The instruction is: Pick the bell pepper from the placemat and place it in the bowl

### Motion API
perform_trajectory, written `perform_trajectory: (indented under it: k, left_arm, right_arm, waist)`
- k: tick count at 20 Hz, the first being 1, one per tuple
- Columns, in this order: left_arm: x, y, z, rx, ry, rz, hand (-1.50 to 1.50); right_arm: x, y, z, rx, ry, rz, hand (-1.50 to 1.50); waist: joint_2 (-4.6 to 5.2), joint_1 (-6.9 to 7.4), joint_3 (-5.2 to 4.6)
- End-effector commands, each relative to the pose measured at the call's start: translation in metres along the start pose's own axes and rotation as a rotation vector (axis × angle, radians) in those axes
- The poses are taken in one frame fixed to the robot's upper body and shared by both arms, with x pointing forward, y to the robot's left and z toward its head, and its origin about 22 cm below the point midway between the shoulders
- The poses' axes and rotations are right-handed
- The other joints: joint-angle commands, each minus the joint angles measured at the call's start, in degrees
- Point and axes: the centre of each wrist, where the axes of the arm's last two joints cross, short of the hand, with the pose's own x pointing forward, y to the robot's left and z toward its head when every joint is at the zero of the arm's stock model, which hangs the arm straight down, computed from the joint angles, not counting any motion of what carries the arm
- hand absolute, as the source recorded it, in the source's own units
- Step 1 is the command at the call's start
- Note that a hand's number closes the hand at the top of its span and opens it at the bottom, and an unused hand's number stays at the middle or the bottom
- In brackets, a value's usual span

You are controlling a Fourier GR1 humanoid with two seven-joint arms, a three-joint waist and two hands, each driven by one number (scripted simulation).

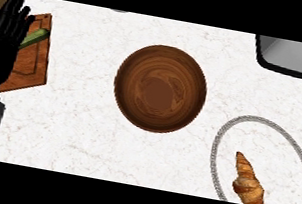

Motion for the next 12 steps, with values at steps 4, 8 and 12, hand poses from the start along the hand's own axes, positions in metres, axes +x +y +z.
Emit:
perform_trajectory:
  k: [4, 8, 12]
  left_arm:
    - [-0.009, 0.018, 0.011, 0.040, 0.020, -0.007, 0.00]
    - [-0.011, 0.015, 0.010, 0.038, 0.023, -0.023, 0.00]
    - [-0.010, 0.017, 0.012, 0.054, 0.027, -0.017, 0.00]
  right_arm:
    - [0.024, -0.025, -0.043, 0.026, -0.232, -0.314, 1.50]
    - [0.050, -0.024, -0.082, 0.103, -0.274, -0.361, 1.50]
    - [0.075, -0.011, -0.117, 0.132, -0.291, -0.391, 1.50]
  waist:
    - [-0.95, -1.84, -0.22]
    - [-1.10, -2.60, -0.25]
    - [-1.30, -3.18, -0.21]
